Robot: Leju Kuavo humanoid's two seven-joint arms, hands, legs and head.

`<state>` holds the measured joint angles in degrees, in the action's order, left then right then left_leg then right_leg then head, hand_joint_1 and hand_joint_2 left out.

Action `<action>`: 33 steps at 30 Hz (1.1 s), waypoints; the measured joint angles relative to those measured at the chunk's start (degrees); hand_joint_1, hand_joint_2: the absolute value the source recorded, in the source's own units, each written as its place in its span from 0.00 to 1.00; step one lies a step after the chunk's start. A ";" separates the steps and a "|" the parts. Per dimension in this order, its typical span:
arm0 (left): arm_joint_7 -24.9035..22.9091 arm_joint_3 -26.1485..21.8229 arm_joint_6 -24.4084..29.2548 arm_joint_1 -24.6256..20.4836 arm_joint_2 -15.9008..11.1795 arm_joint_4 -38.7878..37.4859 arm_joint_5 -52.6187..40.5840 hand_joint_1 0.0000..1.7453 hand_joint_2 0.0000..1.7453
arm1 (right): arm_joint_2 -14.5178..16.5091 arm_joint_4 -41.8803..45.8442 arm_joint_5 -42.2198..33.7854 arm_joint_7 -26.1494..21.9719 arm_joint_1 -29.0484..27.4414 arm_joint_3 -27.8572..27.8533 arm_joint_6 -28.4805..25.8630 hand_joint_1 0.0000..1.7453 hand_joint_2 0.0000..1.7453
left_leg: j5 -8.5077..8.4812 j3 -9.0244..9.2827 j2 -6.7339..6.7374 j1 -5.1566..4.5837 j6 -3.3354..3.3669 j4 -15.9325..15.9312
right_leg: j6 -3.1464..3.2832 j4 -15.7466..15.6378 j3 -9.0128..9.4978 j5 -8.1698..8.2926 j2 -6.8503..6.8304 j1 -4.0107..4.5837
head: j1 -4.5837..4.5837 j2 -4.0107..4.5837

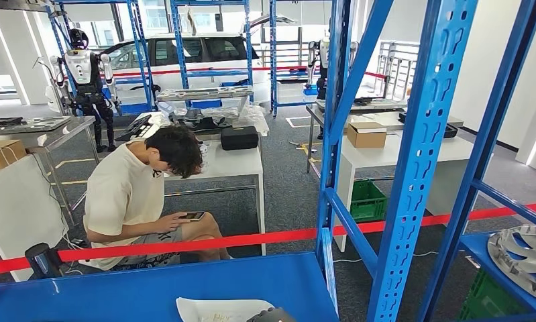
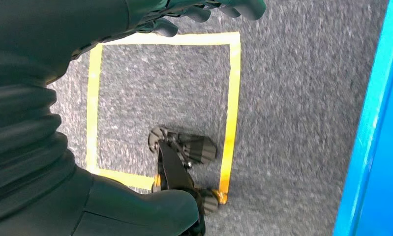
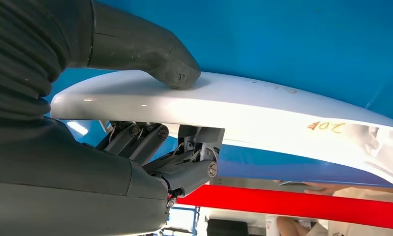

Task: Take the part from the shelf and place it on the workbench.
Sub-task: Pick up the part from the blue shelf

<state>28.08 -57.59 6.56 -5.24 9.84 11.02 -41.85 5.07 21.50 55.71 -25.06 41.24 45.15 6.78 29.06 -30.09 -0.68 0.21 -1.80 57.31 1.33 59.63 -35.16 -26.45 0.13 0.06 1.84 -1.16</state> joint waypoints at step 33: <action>-4.34 -4.14 7.69 -0.15 0.79 0.02 1.93 0.00 1.00 | -0.15 33.23 9.64 2.21 -7.02 -5.97 -35.07 1.00 1.00 | -0.95 0.71 0.58 2.39 -0.56 -1.21 | -4.68 6.48 -3.31 -1.53 0.06 -2.63 | -0.04 0.00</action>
<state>23.74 -61.73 14.25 -5.39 10.63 11.04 -39.91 4.92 54.72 65.36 -22.85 34.22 39.17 -28.29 28.11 -29.38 -0.10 2.60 -2.36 56.10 -3.35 66.10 -38.47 -27.98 0.19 -2.57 1.80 -1.16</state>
